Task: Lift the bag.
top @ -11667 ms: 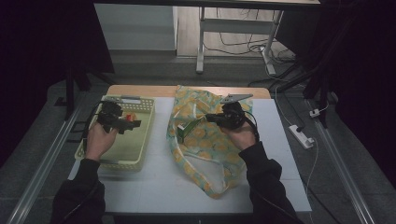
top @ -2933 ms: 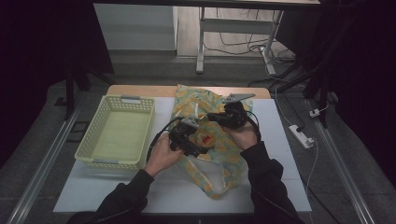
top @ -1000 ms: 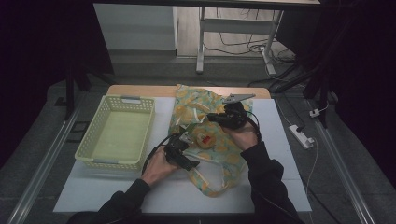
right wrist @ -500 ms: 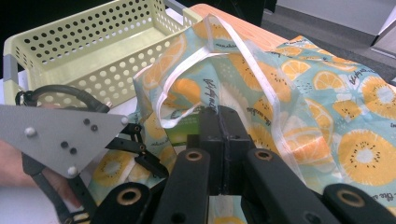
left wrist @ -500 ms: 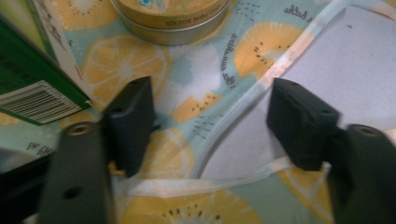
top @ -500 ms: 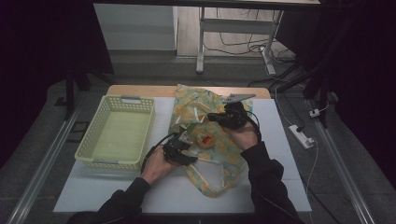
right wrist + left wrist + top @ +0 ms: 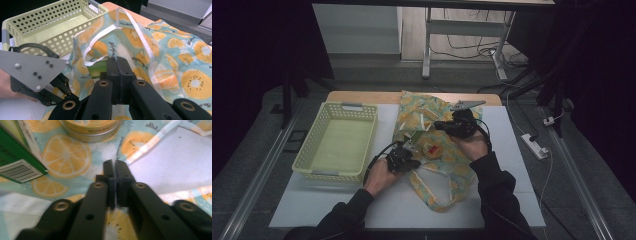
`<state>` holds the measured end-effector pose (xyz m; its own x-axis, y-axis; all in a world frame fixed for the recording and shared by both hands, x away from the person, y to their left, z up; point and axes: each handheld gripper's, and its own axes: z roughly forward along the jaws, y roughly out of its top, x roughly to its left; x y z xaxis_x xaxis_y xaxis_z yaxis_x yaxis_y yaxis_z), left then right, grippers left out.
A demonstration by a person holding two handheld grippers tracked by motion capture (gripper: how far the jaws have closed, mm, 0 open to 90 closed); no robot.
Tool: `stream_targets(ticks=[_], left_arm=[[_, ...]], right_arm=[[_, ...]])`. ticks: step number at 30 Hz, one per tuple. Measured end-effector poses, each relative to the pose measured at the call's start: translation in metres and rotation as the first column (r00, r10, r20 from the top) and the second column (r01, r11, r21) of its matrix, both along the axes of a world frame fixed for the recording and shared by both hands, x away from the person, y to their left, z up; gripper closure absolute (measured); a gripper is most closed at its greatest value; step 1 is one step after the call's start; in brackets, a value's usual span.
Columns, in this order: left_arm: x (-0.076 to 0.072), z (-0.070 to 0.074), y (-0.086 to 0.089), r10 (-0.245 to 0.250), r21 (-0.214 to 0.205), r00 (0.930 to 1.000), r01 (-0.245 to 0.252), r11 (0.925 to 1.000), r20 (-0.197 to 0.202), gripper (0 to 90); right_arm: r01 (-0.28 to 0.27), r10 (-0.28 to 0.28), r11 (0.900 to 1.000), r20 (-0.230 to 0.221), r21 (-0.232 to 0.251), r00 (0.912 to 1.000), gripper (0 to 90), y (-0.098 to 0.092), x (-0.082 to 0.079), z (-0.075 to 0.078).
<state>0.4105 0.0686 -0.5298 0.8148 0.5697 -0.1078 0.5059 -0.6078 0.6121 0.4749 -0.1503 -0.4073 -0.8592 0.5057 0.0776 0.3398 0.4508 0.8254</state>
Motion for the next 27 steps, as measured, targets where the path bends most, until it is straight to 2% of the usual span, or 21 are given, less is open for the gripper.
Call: stream_targets(ticks=[5, 9, 12, 23, 27], left_arm=[[0.001, 0.002, -0.001, 0.031, -0.002, 0.9991, -0.031, 0.9995, -0.028, 89.6], [0.000, 0.004, -0.002, 0.057, 0.005, 0.9981, -0.057, 0.9984, -0.022, 89.7], [0.000, 0.006, 0.000, 0.060, -0.005, 0.9978, -0.060, 0.9982, -0.027, 89.7], [-0.006, 0.030, 0.004, 0.086, -0.046, 0.9953, -0.088, 0.9951, -0.044, 89.7], [-0.008, 0.037, 0.006, 0.079, -0.068, 0.9961, -0.082, 0.9943, -0.039, 89.7]], right_arm=[[0.000, 0.000, 1.0000, 0.001, 0.001, 1.0000, 89.8, 0.000, 0.000, 0.000], [0.002, -0.002, 1.0000, 0.000, 0.002, 1.0000, 89.9, -0.001, 0.000, 0.000], [0.004, -0.004, 1.0000, 0.002, 0.003, 1.0000, 89.9, -0.002, 0.000, 0.001], [-0.005, 0.005, 0.9999, 0.011, 0.010, 0.9999, 89.9, -0.001, -0.002, 0.005], [-0.016, 0.015, 0.9999, 0.017, 0.005, 0.9997, 89.9, 0.000, -0.003, 0.005]])
